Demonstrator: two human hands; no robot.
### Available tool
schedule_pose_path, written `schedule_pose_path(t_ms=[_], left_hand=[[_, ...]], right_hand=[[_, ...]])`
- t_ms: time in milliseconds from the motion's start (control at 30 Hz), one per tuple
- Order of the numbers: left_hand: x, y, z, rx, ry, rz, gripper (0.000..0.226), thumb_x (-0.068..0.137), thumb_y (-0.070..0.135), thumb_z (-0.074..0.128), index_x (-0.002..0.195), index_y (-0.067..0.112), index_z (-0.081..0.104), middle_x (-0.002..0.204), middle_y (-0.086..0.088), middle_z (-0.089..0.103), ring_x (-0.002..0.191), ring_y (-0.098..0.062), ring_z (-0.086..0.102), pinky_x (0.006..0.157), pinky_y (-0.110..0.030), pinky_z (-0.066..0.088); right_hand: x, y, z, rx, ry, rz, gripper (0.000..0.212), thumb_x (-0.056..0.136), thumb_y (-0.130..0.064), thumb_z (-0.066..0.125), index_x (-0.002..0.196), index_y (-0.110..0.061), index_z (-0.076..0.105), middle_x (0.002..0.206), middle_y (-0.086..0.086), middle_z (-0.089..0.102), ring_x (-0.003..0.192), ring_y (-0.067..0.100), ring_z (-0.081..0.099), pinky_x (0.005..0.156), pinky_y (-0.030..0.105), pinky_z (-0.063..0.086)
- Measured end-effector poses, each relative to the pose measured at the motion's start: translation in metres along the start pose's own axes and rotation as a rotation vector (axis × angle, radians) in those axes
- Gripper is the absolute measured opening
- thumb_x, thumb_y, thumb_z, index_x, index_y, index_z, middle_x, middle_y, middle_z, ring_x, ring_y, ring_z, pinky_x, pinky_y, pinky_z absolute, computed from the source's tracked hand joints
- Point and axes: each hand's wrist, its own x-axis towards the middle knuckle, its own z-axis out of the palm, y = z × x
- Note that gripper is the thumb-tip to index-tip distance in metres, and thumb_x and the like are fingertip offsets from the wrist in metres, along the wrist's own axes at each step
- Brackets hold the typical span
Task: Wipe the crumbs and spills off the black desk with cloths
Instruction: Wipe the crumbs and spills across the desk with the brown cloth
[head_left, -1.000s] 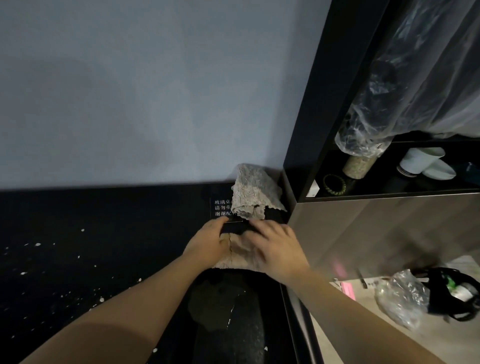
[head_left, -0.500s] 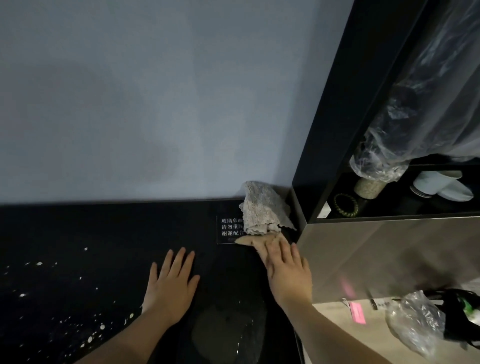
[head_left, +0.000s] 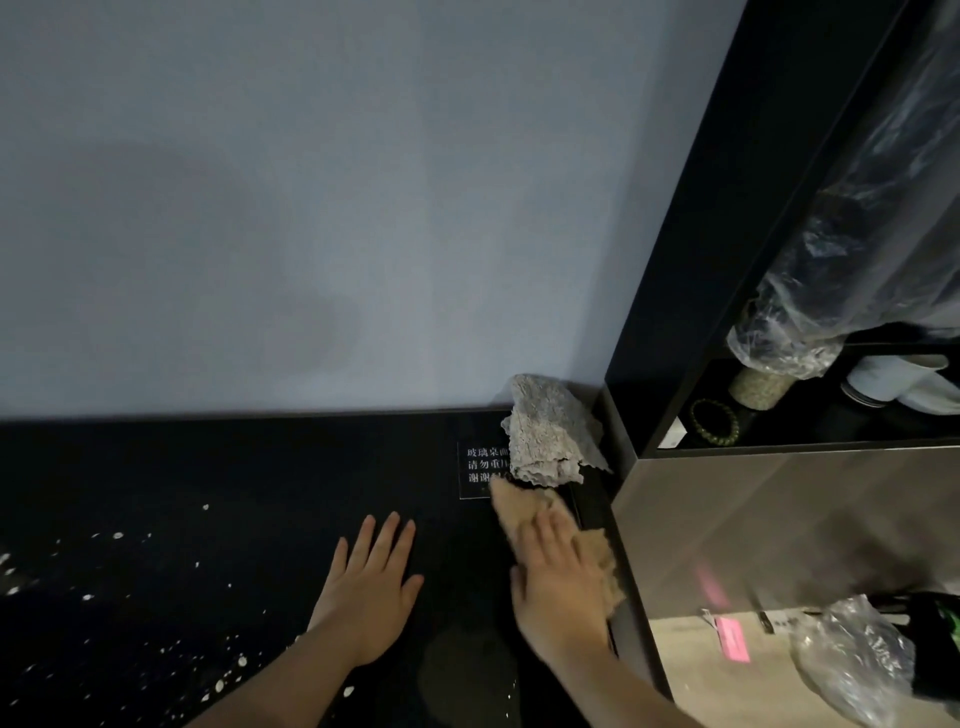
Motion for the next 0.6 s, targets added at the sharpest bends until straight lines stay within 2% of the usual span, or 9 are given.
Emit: schedule_pose_path(t_ms=[33, 100, 200, 267, 333, 400, 467, 533, 600], left_hand=[[0.001, -0.001, 0.000, -0.002, -0.009, 0.004, 0.062, 0.100, 0.046, 0.017, 0.143, 0.022, -0.020, 0.154, -0.001, -0.023, 0.139, -0.020, -0.025, 0.114, -0.042, -0.009], [0.002, -0.003, 0.001, -0.007, -0.011, 0.007, 0.062, 0.099, 0.047, 0.017, 0.142, 0.023, -0.022, 0.154, 0.000, -0.024, 0.132, -0.016, -0.030, 0.113, -0.042, -0.010], [0.003, -0.003, 0.003, -0.006, 0.000, 0.011, 0.062, 0.099, 0.047, 0.016, 0.144, 0.023, -0.019, 0.154, 0.000, -0.023, 0.136, -0.018, -0.028, 0.113, -0.043, -0.010], [0.003, -0.003, 0.005, -0.001, 0.016, 0.008, 0.061, 0.099, 0.047, 0.015, 0.145, 0.023, -0.018, 0.154, 0.001, -0.022, 0.140, -0.021, -0.024, 0.114, -0.044, -0.009], [0.002, -0.004, 0.006, 0.003, 0.030, 0.005, 0.061, 0.099, 0.047, 0.016, 0.145, 0.023, -0.017, 0.154, 0.001, -0.022, 0.141, -0.021, -0.022, 0.114, -0.044, -0.009], [0.002, -0.005, 0.008, 0.004, 0.040, 0.016, 0.061, 0.099, 0.047, 0.015, 0.145, 0.023, -0.017, 0.155, 0.000, -0.021, 0.141, -0.022, -0.022, 0.115, -0.045, -0.007], [0.002, -0.004, 0.008, -0.005, 0.040, 0.039, 0.061, 0.099, 0.046, 0.016, 0.146, 0.022, -0.016, 0.155, -0.001, -0.021, 0.141, -0.023, -0.022, 0.115, -0.045, -0.007], [0.001, -0.006, 0.006, -0.010, 0.029, 0.065, 0.061, 0.100, 0.046, 0.017, 0.147, 0.021, -0.015, 0.155, -0.001, -0.021, 0.141, -0.023, -0.021, 0.115, -0.045, -0.007], [0.000, -0.009, 0.005, 0.000, 0.012, 0.095, 0.062, 0.100, 0.046, 0.016, 0.146, 0.021, -0.016, 0.155, -0.002, -0.022, 0.141, -0.024, -0.022, 0.114, -0.045, -0.008]], right_hand=[[-0.010, -0.004, 0.002, 0.020, -0.055, -0.105, 0.050, 0.085, -0.040, 0.037, 0.128, -0.026, 0.057, 0.135, -0.002, 0.054, 0.125, 0.017, 0.051, 0.099, 0.035, 0.041], [-0.018, 0.005, 0.003, -0.037, -0.099, -0.269, 0.044, 0.090, -0.043, 0.032, 0.123, -0.034, 0.060, 0.125, -0.010, 0.061, 0.116, 0.012, 0.058, 0.095, 0.034, 0.046], [0.003, 0.028, -0.002, -0.129, -0.082, -0.216, 0.046, 0.087, -0.042, 0.031, 0.124, -0.035, 0.059, 0.128, -0.009, 0.060, 0.120, 0.014, 0.055, 0.102, 0.039, 0.034], [0.016, 0.025, -0.005, -0.123, -0.086, -0.071, 0.061, 0.085, -0.045, 0.016, 0.138, -0.034, 0.042, 0.147, -0.007, 0.037, 0.136, 0.017, 0.036, 0.112, 0.040, 0.023], [0.015, 0.007, -0.001, -0.084, -0.032, 0.036, 0.071, 0.081, -0.045, 0.002, 0.147, -0.031, 0.022, 0.152, -0.009, 0.012, 0.144, 0.018, 0.013, 0.115, 0.045, 0.015], [-0.006, -0.014, 0.006, -0.042, -0.039, -0.007, 0.062, 0.080, -0.041, 0.022, 0.136, -0.031, 0.046, 0.144, -0.007, 0.041, 0.135, 0.018, 0.037, 0.103, 0.044, 0.037], [-0.029, -0.019, 0.013, -0.063, -0.083, -0.159, 0.050, 0.079, -0.041, 0.036, 0.121, -0.033, 0.061, 0.126, -0.010, 0.061, 0.119, 0.015, 0.056, 0.094, 0.039, 0.047], [-0.030, -0.009, 0.010, -0.148, -0.095, -0.223, 0.048, 0.081, -0.040, 0.037, 0.121, -0.033, 0.062, 0.128, -0.011, 0.058, 0.117, 0.014, 0.058, 0.093, 0.039, 0.048], [-0.015, 0.002, 0.001, -0.129, 0.011, -0.048, 0.049, 0.089, -0.031, 0.034, 0.135, -0.028, 0.049, 0.145, -0.009, 0.037, 0.131, 0.019, 0.044, 0.104, 0.044, 0.036]])
